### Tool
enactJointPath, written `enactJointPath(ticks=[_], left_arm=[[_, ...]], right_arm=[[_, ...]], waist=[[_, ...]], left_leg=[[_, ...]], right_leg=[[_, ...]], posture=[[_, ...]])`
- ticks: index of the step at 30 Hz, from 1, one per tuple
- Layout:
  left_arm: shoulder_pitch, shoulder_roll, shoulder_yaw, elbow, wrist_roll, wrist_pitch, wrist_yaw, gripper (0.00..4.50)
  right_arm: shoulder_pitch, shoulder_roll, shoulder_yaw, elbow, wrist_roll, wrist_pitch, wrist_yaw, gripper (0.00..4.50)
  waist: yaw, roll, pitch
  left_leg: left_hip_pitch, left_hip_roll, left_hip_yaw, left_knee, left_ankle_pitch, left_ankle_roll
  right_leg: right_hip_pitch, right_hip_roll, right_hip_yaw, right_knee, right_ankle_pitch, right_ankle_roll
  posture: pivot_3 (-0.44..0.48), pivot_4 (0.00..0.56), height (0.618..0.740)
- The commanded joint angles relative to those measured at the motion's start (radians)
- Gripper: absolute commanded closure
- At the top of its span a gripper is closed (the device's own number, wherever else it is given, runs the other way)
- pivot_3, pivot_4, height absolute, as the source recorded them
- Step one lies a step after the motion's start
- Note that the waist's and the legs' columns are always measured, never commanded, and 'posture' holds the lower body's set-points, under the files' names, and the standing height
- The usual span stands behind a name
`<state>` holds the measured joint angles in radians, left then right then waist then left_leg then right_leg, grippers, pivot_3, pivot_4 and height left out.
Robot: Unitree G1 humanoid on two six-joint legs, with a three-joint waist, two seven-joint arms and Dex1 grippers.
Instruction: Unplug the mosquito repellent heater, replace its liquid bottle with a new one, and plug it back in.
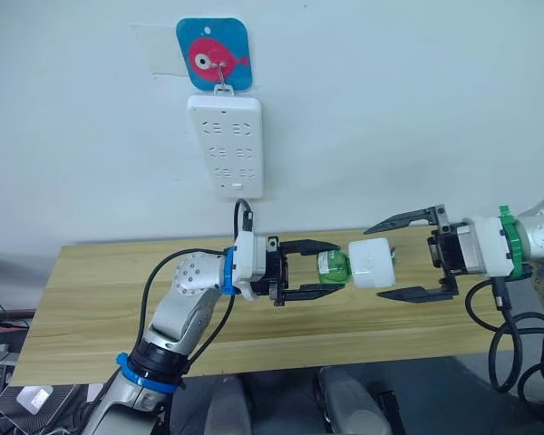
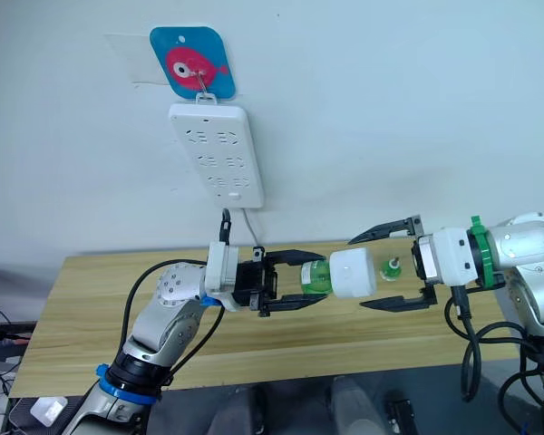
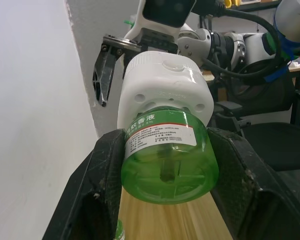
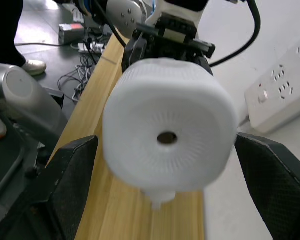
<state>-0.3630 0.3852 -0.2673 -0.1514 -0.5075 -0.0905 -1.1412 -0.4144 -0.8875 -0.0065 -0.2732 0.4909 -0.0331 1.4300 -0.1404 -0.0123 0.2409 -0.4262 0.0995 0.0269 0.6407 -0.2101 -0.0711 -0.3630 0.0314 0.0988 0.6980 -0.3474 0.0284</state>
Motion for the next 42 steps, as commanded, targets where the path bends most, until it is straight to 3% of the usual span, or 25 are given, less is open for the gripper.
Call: enactJointPath(ticks=[1, 5, 13, 20, 23, 26, 30, 32, 42], left_arm=[[-0.007, -0.005, 0.018, -0.047, -0.005, 0.002, -0.005, 2.27], [-0.001, -0.004, 0.019, -0.049, -0.003, 0.004, -0.006, 2.27], [-0.013, 0.001, 0.018, -0.047, 0.007, 0.049, 0.013, 2.27], [-0.064, 0.105, 0.037, -0.14, -0.094, 0.358, 0.01, 0.03], [-0.149, 0.195, 0.032, -0.142, -0.133, 0.538, -0.026, 0.0], [-0.237, 0.226, 0.036, -0.111, -0.184, 0.7, -0.025, 0.0], [-0.365, 0.322, -0.045, -0.098, -0.211, 0.917, -0.152, 0.0], [-0.426, 0.317, -0.084, -0.065, -0.202, 0.998, -0.15, 0.0], [-0.501, 0.304, -0.252, 0.006, -0.006, 0.961, -0.203, 0.0]], right_arm=[[-0.025, 0.0, -0.009, -0.022, 0.016, 0.004, 0.004, 0.39], [-0.031, 0.007, -0.014, -0.026, 0.03, 0.002, 0.01, 1.54], [-0.034, 0.025, -0.013, -0.016, 0.013, -0.027, 0.002, 1.56], [-0.062, 0.057, 0.014, 0.087, -0.108, -0.222, 0.025, 1.56], [-0.118, 0.078, 0.059, 0.236, -0.19, -0.502, 0.1, 1.56], [-0.157, 0.091, 0.101, 0.354, -0.213, -0.672, 0.15, 1.56], [-0.205, 0.114, 0.176, 0.456, -0.214, -0.818, 0.17, 1.56], [-0.232, 0.129, 0.214, 0.468, -0.213, -0.854, 0.16, 1.56], [-0.283, 0.131, 0.327, 0.461, -0.205, -0.89, 0.131, 1.56]], waist=[[0.0, 0.0, 0.0], [0.0, 0.0, 0.0], [0.0, 0.0, 0.0], [0.0, 0.0, 0.0], [0.0, 0.0, 0.0], [0.001, 0.0, 0.0], [0.001, 0.0, 0.0], [0.001, 0.0, 0.001], [0.002, 0.0, 0.001]], left_leg=[[0.0, 0.0, 0.0, 0.0, 0.0, 0.0], [0.0, 0.0, 0.0, 0.0, 0.0, 0.0], [0.0, 0.0, 0.0, 0.0, 0.0, 0.0], [0.0, 0.0, -0.001, 0.0, 0.0, 0.0], [0.002, 0.0, -0.001, 0.001, 0.0, 0.0], [0.005, 0.0, -0.001, 0.001, 0.0, 0.0], [0.007, 0.0, -0.001, 0.002, 0.0, 0.0], [0.008, 0.0, -0.001, 0.002, 0.0, 0.0], [0.009, 0.0, -0.001, 0.003, 0.0, 0.0]], right_leg=[[0.0, 0.0, 0.0, 0.0, 0.0, 0.0], [0.0, 0.0, 0.0, 0.0, 0.0, 0.0], [0.0, 0.0, 0.0, 0.0, 0.0, 0.0], [0.001, 0.0, -0.001, 0.0, 0.0, 0.0], [0.002, 0.0, -0.001, 0.0, 0.0, 0.0], [0.006, 0.0, -0.001, 0.0, 0.0, 0.0], [0.007, 0.0, -0.001, -0.001, 0.0, 0.0], [0.007, 0.0, 0.0, -0.001, 0.0, 0.0], [0.008, 0.0, -0.001, -0.001, 0.0, 0.0]], posture=[[-0.205, 0.222, 0.74], [-0.206, 0.223, 0.74], [-0.209, 0.222, 0.74], [-0.19, 0.218, 0.74], [-0.183, 0.216, 0.74], [-0.179, 0.215, 0.74], [-0.169, 0.214, 0.74], [-0.169, 0.214, 0.74], [-0.177, 0.209, 0.74]])
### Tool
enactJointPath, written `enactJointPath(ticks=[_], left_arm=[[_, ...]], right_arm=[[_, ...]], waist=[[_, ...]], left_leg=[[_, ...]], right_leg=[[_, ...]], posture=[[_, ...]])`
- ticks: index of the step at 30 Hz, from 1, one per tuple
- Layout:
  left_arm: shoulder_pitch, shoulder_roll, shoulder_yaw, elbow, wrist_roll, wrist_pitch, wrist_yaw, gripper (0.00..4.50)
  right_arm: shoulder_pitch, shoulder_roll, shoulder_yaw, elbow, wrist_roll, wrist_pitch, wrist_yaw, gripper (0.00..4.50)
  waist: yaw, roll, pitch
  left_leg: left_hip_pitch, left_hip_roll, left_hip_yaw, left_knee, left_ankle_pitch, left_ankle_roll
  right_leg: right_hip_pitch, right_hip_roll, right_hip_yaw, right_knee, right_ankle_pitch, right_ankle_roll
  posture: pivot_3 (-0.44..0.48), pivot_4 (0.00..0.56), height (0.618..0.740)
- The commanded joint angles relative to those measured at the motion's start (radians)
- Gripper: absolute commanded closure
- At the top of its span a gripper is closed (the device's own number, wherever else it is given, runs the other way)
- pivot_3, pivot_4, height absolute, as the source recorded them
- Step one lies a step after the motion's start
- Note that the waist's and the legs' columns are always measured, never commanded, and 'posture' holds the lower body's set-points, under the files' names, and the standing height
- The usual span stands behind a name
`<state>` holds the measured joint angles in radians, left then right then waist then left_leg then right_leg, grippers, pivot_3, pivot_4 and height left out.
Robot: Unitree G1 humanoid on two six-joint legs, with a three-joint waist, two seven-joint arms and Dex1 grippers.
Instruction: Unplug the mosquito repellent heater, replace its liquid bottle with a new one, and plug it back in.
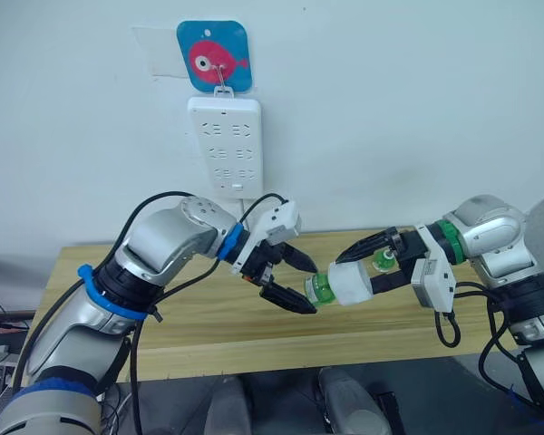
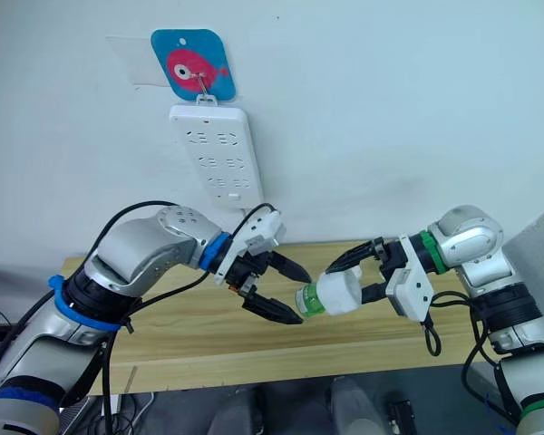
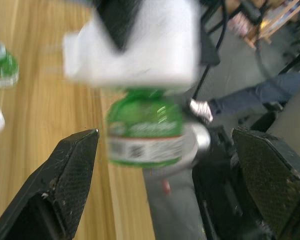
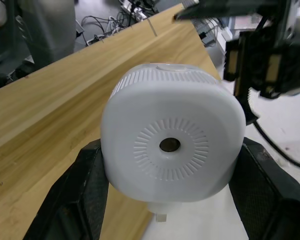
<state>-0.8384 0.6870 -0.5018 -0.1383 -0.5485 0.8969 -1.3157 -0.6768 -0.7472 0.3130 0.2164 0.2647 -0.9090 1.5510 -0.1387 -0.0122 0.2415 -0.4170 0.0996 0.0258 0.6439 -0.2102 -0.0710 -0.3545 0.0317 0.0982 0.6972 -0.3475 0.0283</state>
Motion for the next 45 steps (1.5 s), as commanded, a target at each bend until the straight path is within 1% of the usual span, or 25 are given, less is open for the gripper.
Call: enactJointPath(ticks=[1, 5, 10, 17, 20, 24, 25, 26, 34, 36, 38, 39, 43, 45], left_arm=[[-0.031, -0.006, -0.028, 0.004, 0.054, -0.033, -0.028, 0.0], [-0.043, -0.032, -0.038, 0.023, 0.086, -0.036, -0.034, 0.0], [-0.038, -0.04, -0.042, 0.013, 0.109, -0.034, -0.046, 0.0], [-0.015, -0.047, -0.052, -0.042, 0.095, 0.013, -0.048, 0.0], [-0.007, -0.047, -0.056, -0.059, 0.093, 0.024, -0.054, 0.61], [0.002, -0.043, -0.057, -0.076, 0.088, 0.036, -0.061, 1.92], [0.003, -0.044, -0.056, -0.078, 0.089, 0.038, -0.06, 2.16], [0.004, -0.045, -0.055, -0.079, 0.088, 0.041, -0.059, 2.24], [0.02, -0.053, -0.048, -0.079, 0.103, 0.025, -0.034, 2.24], [0.025, -0.051, -0.048, -0.081, 0.108, 0.016, -0.03, 2.24], [0.033, -0.047, -0.046, -0.087, 0.111, -0.006, -0.036, 2.24], [0.037, -0.045, -0.045, -0.09, 0.112, -0.015, -0.037, 2.24], [0.072, -0.05, -0.007, -0.077, 0.135, -0.074, 0.01, 2.24], [0.109, -0.063, 0.041, -0.069, 0.134, -0.134, 0.041, 2.24]], right_arm=[[-0.023, -0.006, 0.015, -0.037, 0.019, -0.01, 0.005, 1.56], [-0.026, -0.001, 0.035, -0.065, 0.01, 0.001, -0.012, 1.56], [-0.024, -0.004, 0.048, -0.08, 0.001, 0.001, -0.028, 1.56], [-0.044, 0.006, 0.06, -0.077, -0.01, 0.01, -0.04, 1.56], [-0.049, 0.012, 0.063, -0.082, -0.011, 0.021, -0.046, 1.56], [-0.047, 0.013, 0.063, -0.091, -0.01, 0.033, -0.051, 1.56], [-0.046, 0.013, 0.064, -0.093, -0.01, 0.034, -0.052, 1.56], [-0.046, 0.012, 0.064, -0.095, -0.009, 0.036, -0.052, 1.56], [-0.037, 0.017, 0.054, -0.121, -0.003, 0.062, -0.071, 1.56], [-0.031, 0.01, 0.057, -0.136, 0.0, 0.086, -0.066, 0.82], [-0.021, -0.007, 0.062, -0.153, 0.002, 0.111, -0.053, 0.21], [-0.016, -0.012, 0.06, -0.16, 0.002, 0.119, -0.052, 0.03], [0.072, -0.096, -0.014, -0.228, 0.035, 0.224, -0.091, 0.03], [0.166, -0.163, -0.081, -0.286, 0.062, 0.304, -0.134, 0.03]], waist=[[0.0, 0.0, 0.0], [0.0, 0.0, 0.0], [0.0, 0.0, 0.0], [0.0, 0.0, 0.0], [0.0, 0.0, 0.0], [0.0, 0.0, 0.0], [0.0, 0.0, 0.0], [0.0, 0.0, 0.0], [0.0, 0.0, 0.0], [0.0, 0.0, 0.0], [0.0, 0.0, 0.0], [0.0, 0.0, 0.0], [0.003, 0.0, 0.0], [0.008, 0.0, 0.0]], left_leg=[[0.0, 0.0, 0.0, 0.0, 0.0, 0.0], [0.0, 0.0, 0.0, 0.0, 0.0, 0.0], [0.0, 0.0, 0.0, 0.0, 0.0, 0.0], [0.0, 0.0, 0.0, 0.0, 0.0, 0.0], [0.0, 0.0, 0.0, 0.0, 0.0, 0.0], [0.0, 0.0, 0.0, 0.0, 0.0, 0.0], [0.0, 0.0, 0.0, 0.0, 0.0, 0.0], [0.0, 0.0, -0.001, 0.0, 0.0, 0.0], [0.0, 0.0, -0.001, 0.001, 0.0, 0.0], [0.0, 0.0, -0.001, 0.001, 0.0, 0.0], [0.0, 0.0, -0.001, 0.001, 0.0, 0.0], [0.0, 0.0, -0.001, 0.001, 0.0, 0.0], [0.0, 0.0, -0.001, 0.001, 0.0, 0.0], [-0.001, -0.001, -0.001, 0.0, 0.0, 0.0]], right_leg=[[0.0, 0.0, 0.0, 0.0, 0.0, 0.0], [0.0, 0.0, 0.0, 0.0, 0.0, 0.0], [0.0, 0.0, 0.0, 0.0, 0.0, 0.0], [0.0, 0.0, 0.0, 0.0, 0.0, 0.0], [0.0, 0.0, 0.0, 0.0, 0.0, 0.0], [0.0, 0.0, 0.0, 0.001, 0.0, 0.0], [0.0, 0.0, 0.0, 0.001, 0.0, 0.0], [0.0, 0.0, 0.0, 0.001, 0.0, 0.0], [0.0, 0.0, 0.0, 0.001, 0.0, 0.0], [0.0, 0.0, -0.001, 0.001, 0.0, 0.0], [0.0, 0.0, -0.001, 0.001, 0.0, 0.0], [0.0, 0.0, -0.001, 0.001, 0.0, 0.0], [0.0, 0.0, -0.001, 0.001, 0.0, 0.0], [0.001, -0.001, -0.001, 0.0, 0.0, 0.0]], posture=[[-0.178, 0.207, 0.74], [-0.181, 0.207, 0.74], [-0.18, 0.206, 0.74], [-0.181, 0.202, 0.74], [-0.181, 0.202, 0.74], [-0.182, 0.198, 0.74], [-0.183, 0.197, 0.74], [-0.183, 0.197, 0.74], [-0.184, 0.19, 0.74], [-0.183, 0.19, 0.74], [-0.182, 0.187, 0.74], [-0.182, 0.187, 0.74], [-0.183, 0.186, 0.74], [-0.191, 0.192, 0.74]])
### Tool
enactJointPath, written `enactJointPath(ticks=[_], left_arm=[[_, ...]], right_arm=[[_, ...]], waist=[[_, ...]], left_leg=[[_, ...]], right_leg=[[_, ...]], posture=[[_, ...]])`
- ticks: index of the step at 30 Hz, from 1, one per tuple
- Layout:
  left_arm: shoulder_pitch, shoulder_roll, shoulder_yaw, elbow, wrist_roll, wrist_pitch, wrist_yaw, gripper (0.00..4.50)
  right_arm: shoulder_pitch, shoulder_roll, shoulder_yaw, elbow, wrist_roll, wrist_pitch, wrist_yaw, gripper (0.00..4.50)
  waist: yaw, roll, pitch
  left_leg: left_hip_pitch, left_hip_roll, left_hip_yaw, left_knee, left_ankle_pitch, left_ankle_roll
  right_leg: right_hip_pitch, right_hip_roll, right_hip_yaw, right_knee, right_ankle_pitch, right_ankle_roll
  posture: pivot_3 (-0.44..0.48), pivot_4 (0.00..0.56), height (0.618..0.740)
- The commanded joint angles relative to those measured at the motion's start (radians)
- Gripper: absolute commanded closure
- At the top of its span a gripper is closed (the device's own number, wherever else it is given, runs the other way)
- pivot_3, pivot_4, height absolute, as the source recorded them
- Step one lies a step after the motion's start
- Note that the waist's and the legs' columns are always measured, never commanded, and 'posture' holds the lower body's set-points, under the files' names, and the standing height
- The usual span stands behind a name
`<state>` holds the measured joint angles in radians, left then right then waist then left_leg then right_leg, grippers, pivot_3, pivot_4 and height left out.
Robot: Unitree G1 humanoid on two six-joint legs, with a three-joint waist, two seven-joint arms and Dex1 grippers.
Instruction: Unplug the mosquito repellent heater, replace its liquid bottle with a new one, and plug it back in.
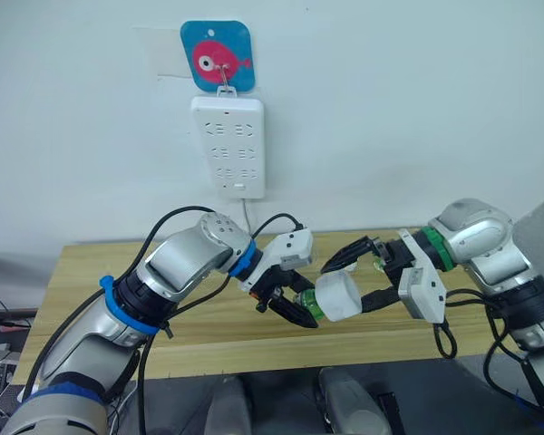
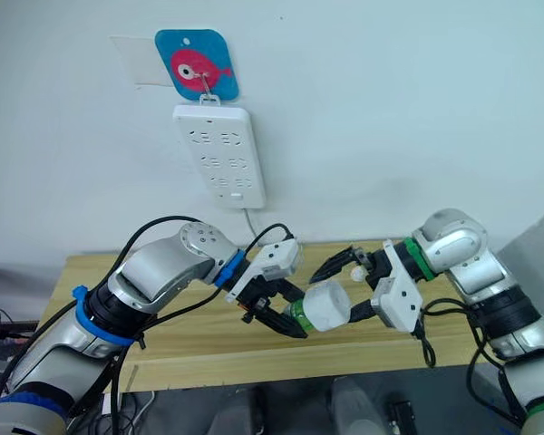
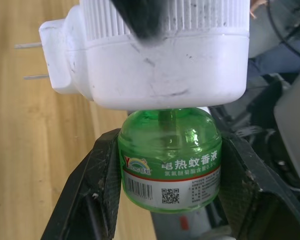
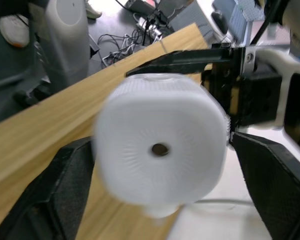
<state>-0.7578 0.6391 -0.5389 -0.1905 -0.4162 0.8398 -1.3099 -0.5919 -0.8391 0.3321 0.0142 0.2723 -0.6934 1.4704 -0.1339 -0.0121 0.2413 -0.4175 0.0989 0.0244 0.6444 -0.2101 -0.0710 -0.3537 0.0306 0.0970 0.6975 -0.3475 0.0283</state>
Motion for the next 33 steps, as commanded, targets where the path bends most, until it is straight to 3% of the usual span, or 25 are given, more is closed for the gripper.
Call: enactJointPath(ticks=[1, 4, 8, 13, 16, 18, 23, 27, 30, 32, 33], left_arm=[[0.056, -0.037, 0.116, -0.012, 0.003, -0.13, 0.07, 2.24], [0.133, -0.072, 0.176, -0.032, 0.02, -0.255, 0.132, 2.24], [0.243, -0.2, 0.262, -0.076, 0.05, -0.395, 0.326, 2.24], [0.323, -0.32, 0.278, -0.055, 0.146, -0.57, 0.483, 2.24], [0.329, -0.362, 0.284, -0.023, 0.185, -0.635, 0.547, 2.24], [0.329, -0.383, 0.286, -0.006, 0.208, -0.681, 0.578, 2.24], [0.335, -0.396, 0.289, 0.014, 0.216, -0.762, 0.583, 2.24], [0.34, -0.388, 0.298, 0.056, 0.271, -0.841, 0.624, 2.24], [0.347, -0.404, 0.296, 0.09, 0.32, -0.908, 0.679, 2.24], [0.352, -0.424, 0.289, 0.107, 0.352, -0.951, 0.721, 2.24], [0.353, -0.436, 0.286, 0.114, 0.371, -0.969, 0.745, 2.24]], right_arm=[[0.152, -0.109, -0.152, -0.12, 0.072, 0.152, -0.093, 0.03], [0.322, -0.164, -0.289, -0.251, 0.128, 0.387, -0.25, 0.03], [0.548, -0.136, -0.468, -0.554, 0.423, 0.935, -0.707, 0.03], [0.651, -0.02, -0.54, -0.781, 0.636, 1.235, -1.128, 0.03], [0.653, 0.035, -0.562, -0.837, 0.714, 1.317, -1.279, 0.03], [0.656, 0.057, -0.577, -0.856, 0.746, 1.35, -1.342, 0.03], [0.643, 0.011, -0.618, -0.807, 0.693, 1.368, -1.263, 0.03], [0.598, 0.029, -0.64, -0.798, 0.751, 1.392, -1.282, 0.03], [0.565, 0.06, -0.604, -0.857, 0.8, 1.418, -1.347, 0.55], [0.545, 0.084, -0.574, -0.892, 0.823, 1.436, -1.406, 1.18], [0.536, 0.095, -0.563, -0.907, 0.839, 1.442, -1.437, 1.18]], waist=[[0.004, 0.0, 0.0], [0.01, 0.0, 0.0], [0.0, 0.001, -0.002], [-0.009, 0.0, -0.002], [-0.01, 0.0, -0.002], [-0.01, 0.0, -0.002], [-0.011, 0.0, -0.002], [-0.012, 0.0, -0.002], [-0.014, 0.0, -0.002], [-0.014, 0.0, -0.002], [-0.014, 0.0, -0.002]], left_leg=[[0.0, 0.0, 0.0, 0.0, 0.0, 0.0], [-0.001, 0.0, 0.0, -0.001, 0.0, 0.0], [0.001, -0.001, 0.001, -0.002, 0.0, 0.0], [0.0, -0.001, -0.001, 0.0, 0.0, 0.0], [0.0, -0.002, 0.0, 0.0, 0.0, 0.0], [0.0, -0.002, 0.0, 0.0, 0.0, 0.0], [-0.001, -0.003, 0.002, -0.002, -0.001, 0.0], [-0.001, -0.002, 0.002, -0.003, 0.0, 0.0], [-0.001, -0.002, 0.002, -0.003, 0.0, 0.0], [-0.001, -0.002, 0.002, -0.003, 0.0, 0.0], [-0.002, -0.002, 0.002, -0.003, -0.001, 0.0]], right_leg=[[0.0, -0.001, 0.0, 0.0, 0.0, 0.0], [0.001, -0.001, 0.001, -0.001, 0.0, 0.0], [0.002, -0.001, 0.003, 0.001, 0.0, 0.0], [0.003, -0.001, 0.003, 0.002, 0.0, 0.001], [0.003, -0.001, 0.004, 0.002, 0.001, 0.003], [0.002, -0.001, 0.004, 0.001, 0.001, 0.004], [0.0, -0.001, 0.004, 0.0, 0.001, 0.004], [0.0, -0.001, 0.003, -0.001, 0.001, 0.004], [0.0, -0.001, 0.004, -0.001, 0.001, 0.004], [0.0, -0.001, 0.004, -0.001, 0.001, 0.004], [-0.001, -0.001, 0.004, -0.001, 0.001, 0.004]], posture=[[-0.196, 0.197, 0.74], [-0.206, 0.197, 0.74], [-0.231, 0.205, 0.74], [-0.254, 0.214, 0.74], [-0.265, 0.215, 0.74], [-0.269, 0.216, 0.74], [-0.273, 0.211, 0.74], [-0.267, 0.209, 0.74], [-0.265, 0.212, 0.74], [-0.265, 0.212, 0.74], [-0.264, 0.213, 0.74]])
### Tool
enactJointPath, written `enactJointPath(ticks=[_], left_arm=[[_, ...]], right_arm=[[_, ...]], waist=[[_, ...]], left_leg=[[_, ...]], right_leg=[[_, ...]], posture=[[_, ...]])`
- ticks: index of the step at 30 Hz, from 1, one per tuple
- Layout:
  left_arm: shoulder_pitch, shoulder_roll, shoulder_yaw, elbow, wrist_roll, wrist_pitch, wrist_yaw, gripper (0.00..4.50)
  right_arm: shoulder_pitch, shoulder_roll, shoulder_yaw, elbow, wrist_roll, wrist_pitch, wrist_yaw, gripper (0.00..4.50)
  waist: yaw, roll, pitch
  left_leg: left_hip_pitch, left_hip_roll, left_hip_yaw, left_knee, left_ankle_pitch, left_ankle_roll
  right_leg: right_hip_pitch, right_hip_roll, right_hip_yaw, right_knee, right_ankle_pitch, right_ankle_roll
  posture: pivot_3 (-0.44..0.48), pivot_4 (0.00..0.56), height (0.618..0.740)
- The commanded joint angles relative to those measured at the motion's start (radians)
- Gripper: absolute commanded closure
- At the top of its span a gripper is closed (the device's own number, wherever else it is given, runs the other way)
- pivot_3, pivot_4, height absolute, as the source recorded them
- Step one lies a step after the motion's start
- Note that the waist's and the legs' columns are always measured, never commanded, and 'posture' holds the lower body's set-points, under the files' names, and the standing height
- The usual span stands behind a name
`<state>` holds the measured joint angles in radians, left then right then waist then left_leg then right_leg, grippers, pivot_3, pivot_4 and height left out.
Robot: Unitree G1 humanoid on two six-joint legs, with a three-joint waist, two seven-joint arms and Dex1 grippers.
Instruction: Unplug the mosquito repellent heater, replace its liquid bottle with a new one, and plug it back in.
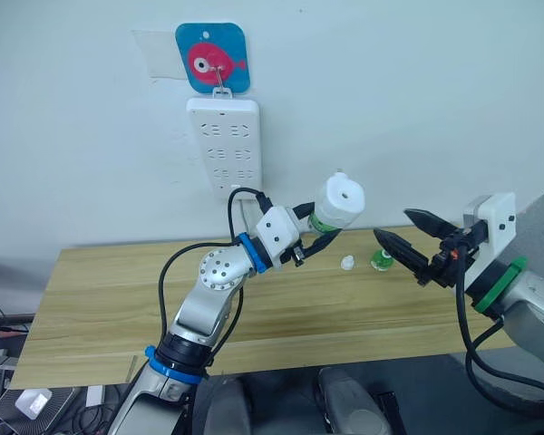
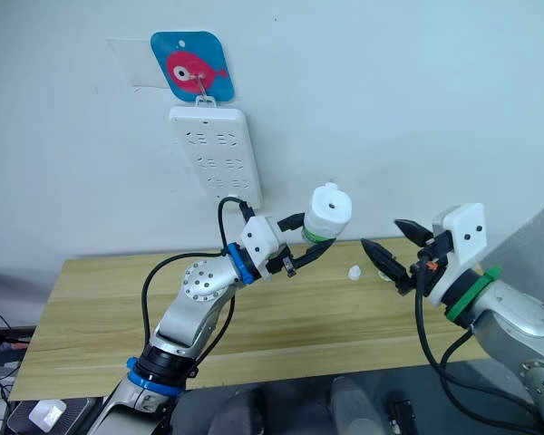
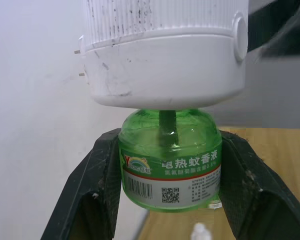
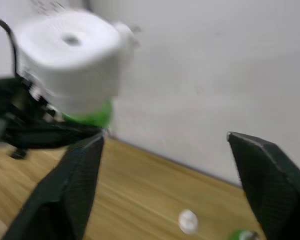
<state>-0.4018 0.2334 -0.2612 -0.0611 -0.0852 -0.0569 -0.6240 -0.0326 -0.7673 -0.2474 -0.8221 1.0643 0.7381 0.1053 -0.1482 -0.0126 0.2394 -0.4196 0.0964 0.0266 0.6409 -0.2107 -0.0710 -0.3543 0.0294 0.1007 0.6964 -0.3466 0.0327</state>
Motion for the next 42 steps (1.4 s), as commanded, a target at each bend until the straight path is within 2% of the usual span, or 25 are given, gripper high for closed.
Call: enactJointPath(ticks=[1, 6, 15, 18, 19, 20, 34, 42], left_arm=[[-0.002, -0.042, 0.008, -0.007, 0.059, -0.085, 0.088, 2.24], [-0.003, -0.104, -0.006, 0.049, 0.176, -0.173, 0.228, 2.24], [0.022, -0.162, -0.024, 0.035, 0.275, -0.211, 0.353, 2.24], [0.033, -0.173, -0.025, 0.025, 0.285, -0.205, 0.379, 2.24], [0.036, -0.176, -0.026, 0.022, 0.287, -0.203, 0.386, 2.24], [0.038, -0.178, -0.026, 0.021, 0.288, -0.203, 0.389, 2.24], [0.075, -0.23, -0.074, -0.018, 0.328, -0.17, 0.44, 2.24], [0.093, -0.235, -0.086, -0.042, 0.323, -0.146, 0.442, 2.24]], right_arm=[[-0.032, 0.033, 0.028, -0.084, 0.058, 0.015, -0.098, 1.18], [-0.103, 0.107, 0.121, -0.1, 0.053, 0.045, -0.24, 1.18], [-0.182, 0.244, 0.228, -0.093, -0.032, 0.07, -0.406, 1.18], [-0.204, 0.293, 0.251, -0.096, -0.055, 0.071, -0.445, 0.65], [-0.213, 0.305, 0.259, -0.098, -0.064, 0.073, -0.454, 0.33], [-0.219, 0.313, 0.264, -0.099, -0.07, 0.076, -0.458, 0.02], [-0.332, 0.444, 0.345, -0.018, -0.218, 0.077, -0.433, 0.02], [-0.35, 0.498, 0.348, 0.018, -0.302, 0.068, -0.39, 0.02]], waist=[[0.0, 0.0, 0.0], [-0.001, 0.0, 0.0], [-0.006, 0.0, 0.0], [-0.007, 0.0, 0.0], [-0.007, 0.0, 0.0], [-0.007, 0.0, 0.0], [-0.016, 0.0, 0.0], [-0.018, 0.0, 0.0]], left_leg=[[-0.001, 0.0, 0.0, 0.0, 0.0, 0.0], [-0.002, 0.0, 0.0, 0.0, 0.0, 0.0], [-0.008, 0.0, 0.0, 0.0, 0.0, 0.0], [-0.012, 0.0, 0.0, 0.0, 0.0, -0.001], [-0.013, 0.0, 0.0, 0.0, 0.0, -0.001], [-0.013, 0.0, 0.001, 0.0, 0.0, -0.001], [-0.014, 0.0, 0.0, -0.001, 0.0, -0.001], [-0.014, 0.0, 0.001, -0.002, 0.0, -0.001]], right_leg=[[0.0, 0.0, 0.0, 0.0, 0.0, 0.0], [-0.002, 0.0, 0.0, 0.0, 0.0, 0.0], [-0.009, 0.0, 0.0, 0.001, 0.0, 0.0], [-0.013, 0.0, 0.0, 0.001, 0.0, 0.0], [-0.015, 0.0, 0.0, 0.001, 0.0, 0.0], [-0.015, 0.0, 0.0, 0.001, 0.0, 0.0], [-0.016, 0.0, 0.0, 0.001, 0.0, 0.0], [-0.016, 0.0, 0.0, 0.001, 0.0, 0.0]], posture=[[-0.268, 0.216, 0.74], [-0.273, 0.218, 0.74], [-0.271, 0.229, 0.74], [-0.269, 0.231, 0.74], [-0.268, 0.232, 0.74], [-0.269, 0.232, 0.74], [-0.261, 0.227, 0.74], [-0.251, 0.222, 0.74]])
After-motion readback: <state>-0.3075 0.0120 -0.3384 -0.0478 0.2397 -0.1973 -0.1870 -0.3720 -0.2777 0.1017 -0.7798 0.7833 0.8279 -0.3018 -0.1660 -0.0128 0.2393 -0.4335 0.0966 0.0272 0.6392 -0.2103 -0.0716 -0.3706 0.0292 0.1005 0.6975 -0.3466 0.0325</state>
